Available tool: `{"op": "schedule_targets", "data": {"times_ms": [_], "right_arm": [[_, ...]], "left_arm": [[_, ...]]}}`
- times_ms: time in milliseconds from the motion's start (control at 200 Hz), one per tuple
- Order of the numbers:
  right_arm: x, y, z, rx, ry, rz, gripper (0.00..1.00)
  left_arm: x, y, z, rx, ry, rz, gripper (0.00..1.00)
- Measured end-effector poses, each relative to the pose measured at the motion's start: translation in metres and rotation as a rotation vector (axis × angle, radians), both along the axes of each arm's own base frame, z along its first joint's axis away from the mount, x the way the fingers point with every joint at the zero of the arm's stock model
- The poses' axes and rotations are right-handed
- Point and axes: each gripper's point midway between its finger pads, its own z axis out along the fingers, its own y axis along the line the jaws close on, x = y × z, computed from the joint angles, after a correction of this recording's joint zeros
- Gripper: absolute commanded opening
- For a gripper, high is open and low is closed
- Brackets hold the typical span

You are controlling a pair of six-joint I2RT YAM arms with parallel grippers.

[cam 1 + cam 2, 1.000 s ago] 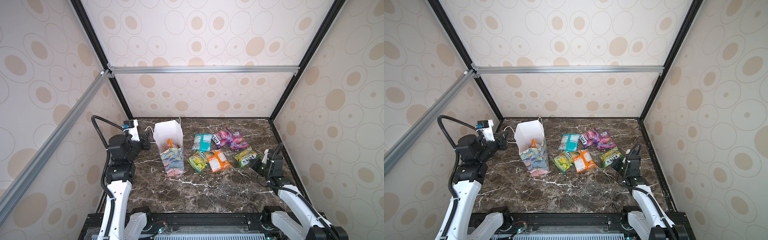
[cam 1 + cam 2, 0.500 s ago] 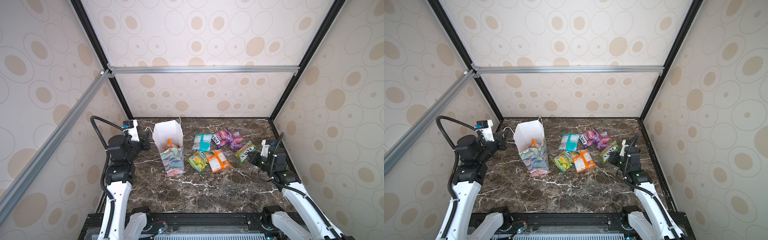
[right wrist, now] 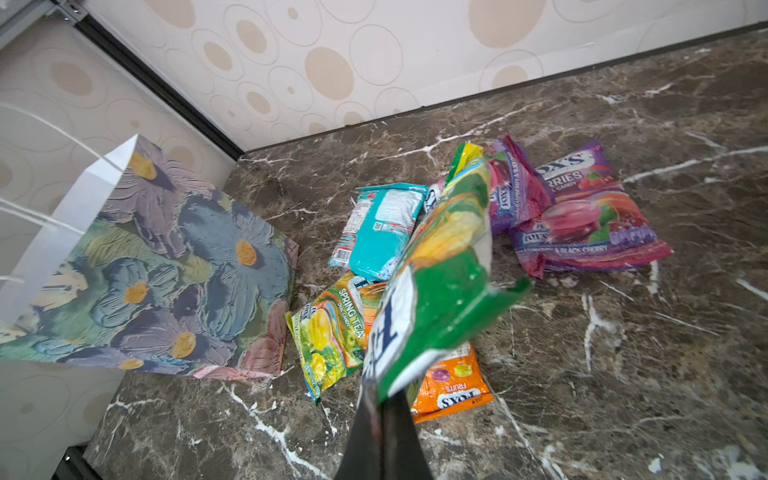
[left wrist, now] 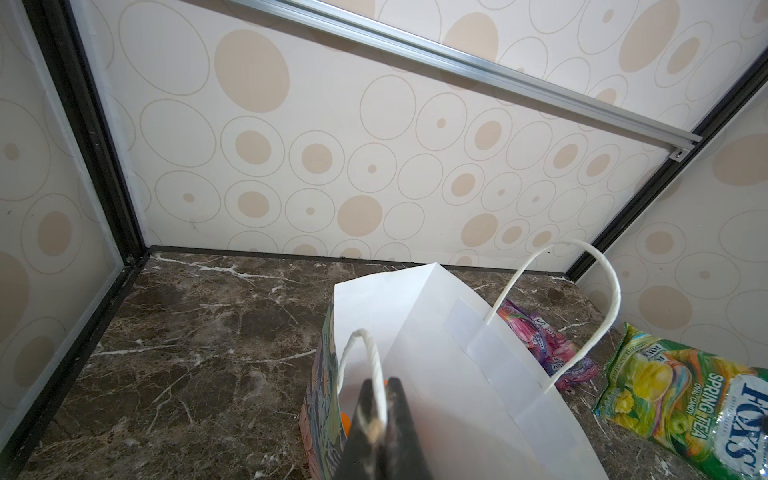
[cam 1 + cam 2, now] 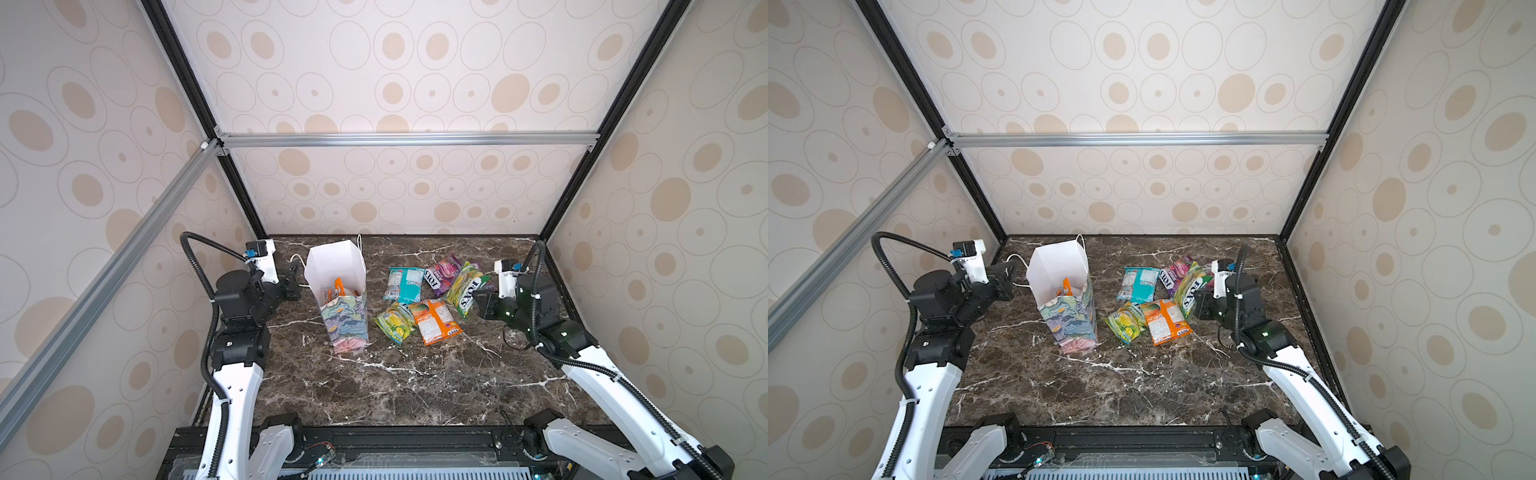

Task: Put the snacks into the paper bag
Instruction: 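Lift the green packet with the right gripper toward the bag, then carry the green packet with the right gripper over the bag opening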

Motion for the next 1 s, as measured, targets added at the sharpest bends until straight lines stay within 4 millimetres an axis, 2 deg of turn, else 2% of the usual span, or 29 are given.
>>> {"op": "schedule_targets", "data": {"times_ms": [415,735,995], "right_arm": [[-0.006,0.055,0.054,-0.077,-0.097,0.205,0.00],[-0.013,0.085,0.100,-0.085,-0.174,0.311,0.00],[-0.029,0.107,0.143,-0.064,-0.248,0.404,0.00]], "left_arm": [[0.000,0.000,0.000,0.000,0.000,0.000,0.00],[0.000,0.000,0.000,0.000,0.000,0.001,0.00],[0.000,0.001,0.000,0.001,0.000,0.003,0.00]]}}
